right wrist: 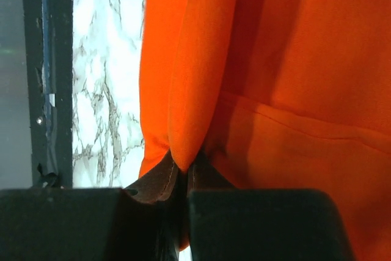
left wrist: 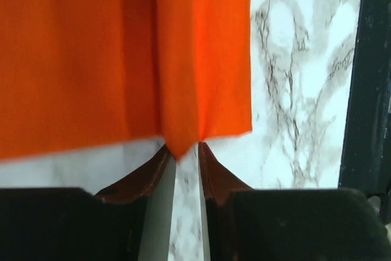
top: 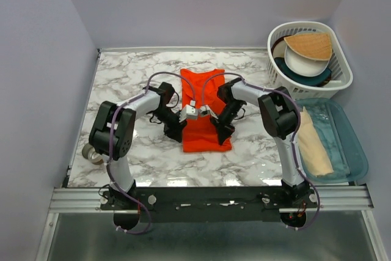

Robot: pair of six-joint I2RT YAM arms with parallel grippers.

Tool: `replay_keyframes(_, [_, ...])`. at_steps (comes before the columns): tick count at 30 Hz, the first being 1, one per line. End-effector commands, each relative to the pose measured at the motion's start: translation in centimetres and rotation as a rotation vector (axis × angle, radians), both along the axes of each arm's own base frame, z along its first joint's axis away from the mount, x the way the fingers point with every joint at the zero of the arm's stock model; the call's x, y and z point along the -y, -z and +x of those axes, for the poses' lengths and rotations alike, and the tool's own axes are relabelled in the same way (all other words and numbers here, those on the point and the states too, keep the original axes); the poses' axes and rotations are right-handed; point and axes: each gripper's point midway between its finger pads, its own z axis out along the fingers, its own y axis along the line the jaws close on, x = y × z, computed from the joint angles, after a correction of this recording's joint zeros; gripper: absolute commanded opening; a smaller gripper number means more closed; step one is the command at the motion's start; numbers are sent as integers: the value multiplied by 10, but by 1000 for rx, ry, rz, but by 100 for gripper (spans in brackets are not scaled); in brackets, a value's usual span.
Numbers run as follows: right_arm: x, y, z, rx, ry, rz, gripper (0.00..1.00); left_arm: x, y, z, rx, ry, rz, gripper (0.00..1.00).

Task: Roll the t-shirts
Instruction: Roll the T-shirt to the center of the board.

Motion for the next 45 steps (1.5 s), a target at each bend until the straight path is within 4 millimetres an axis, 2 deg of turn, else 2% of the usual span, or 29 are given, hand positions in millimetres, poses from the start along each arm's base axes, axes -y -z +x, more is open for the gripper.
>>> replay_keyframes(1, [23, 5, -9, -147, 28, -207, 13, -19, -28, 5, 224, -46, 11, 37])
replay_keyframes(2, [23, 7, -8, -161, 31, -215, 13, -19, -43, 5, 294, -43, -13, 39])
replay_keyframes(3, [22, 6, -5, -163, 34, -228, 13, -18, -41, -6, 297, -35, -12, 40])
replay_keyframes(4, [23, 11, -6, -188, 37, -252, 13, -14, -43, -3, 360, -27, -21, 41])
replay_keyframes(5, [24, 13, -6, -198, 40, -263, 13, -11, -55, -4, 432, -21, -43, 43])
replay_keyframes(6, [25, 13, -6, -208, 41, -276, 14, -7, -48, -18, 440, 5, -44, 44])
replay_keyframes(8, [25, 17, -4, -217, 59, -302, 14, 6, -64, -12, 594, 7, -108, 49])
replay_keyframes(9, [25, 19, -3, -219, 64, -313, 14, 7, -53, -23, 593, 11, -114, 51])
replay_keyframes(10, [23, 19, 0, -222, 77, -325, 14, 21, -58, -24, 663, 42, -165, 52])
replay_keyframes(11, [23, 22, 0, -232, 82, -335, 14, 25, -62, -26, 717, 49, -180, 54])
replay_keyframes(12, [24, 24, 1, -234, 88, -348, 14, 24, -49, -35, 715, 59, -175, 54])
replay_keyframes(13, [23, 24, 1, -243, 98, -363, 14, 37, -53, -36, 764, 69, -214, 55])
replay_keyframes(14, [22, 25, 3, -246, 104, -367, 14, 40, -55, -37, 791, 57, -228, 57])
replay_keyframes(15, [23, 27, 3, -251, 107, -376, 15, 36, -42, -38, 808, 41, -199, 57])
replay_keyframes(16, [23, 27, 3, -251, 109, -379, 15, 43, -48, -32, 871, 30, -229, 57])
replay_keyframes(17, [23, 28, 3, -253, 109, -381, 15, 48, -46, -36, 889, 37, -236, 58])
replay_keyframes(18, [23, 28, 3, -253, 110, -383, 15, 43, -35, -34, 916, 26, -197, 58])
replay_keyframes(19, [23, 28, 3, -253, 111, -383, 15, 49, -38, -29, 959, 17, -210, 59])
replay_keyframes(21, [23, 28, 3, -253, 110, -385, 15, 50, -23, -34, 958, 56, -176, 59])
replay_keyframes(22, [23, 27, 3, -253, 112, -382, 15, 47, -20, -25, 998, 32, -130, 59])
replay_keyframes(23, [23, 28, 3, -255, 111, -384, 15, 47, -14, -23, 1007, 28, -106, 59])
replay_keyframes(27, [23, 28, 2, -253, 107, -380, 15, 52, -19, -12, 1018, -27, -95, 58])
replay_keyframes(30, [23, 28, 2, -252, 106, -379, 15, 55, -23, -16, 996, -21, -109, 59])
replay_keyframes(33, [23, 29, 2, -256, 107, -381, 15, 55, -17, -19, 953, 8, -80, 61])
replay_keyframes(34, [23, 28, 3, -257, 110, -381, 15, 47, -5, -26, 904, 33, -26, 61])
replay_keyframes(36, [23, 29, 3, -256, 109, -382, 15, 45, 2, -26, 862, 37, 24, 64])
replay_keyframes(37, [23, 29, 2, -256, 108, -382, 15, 37, 11, -33, 820, 62, 69, 64])
replay_keyframes(45, [23, 29, 3, -255, 108, -379, 15, 23, 26, -45, 750, 78, 132, 63])
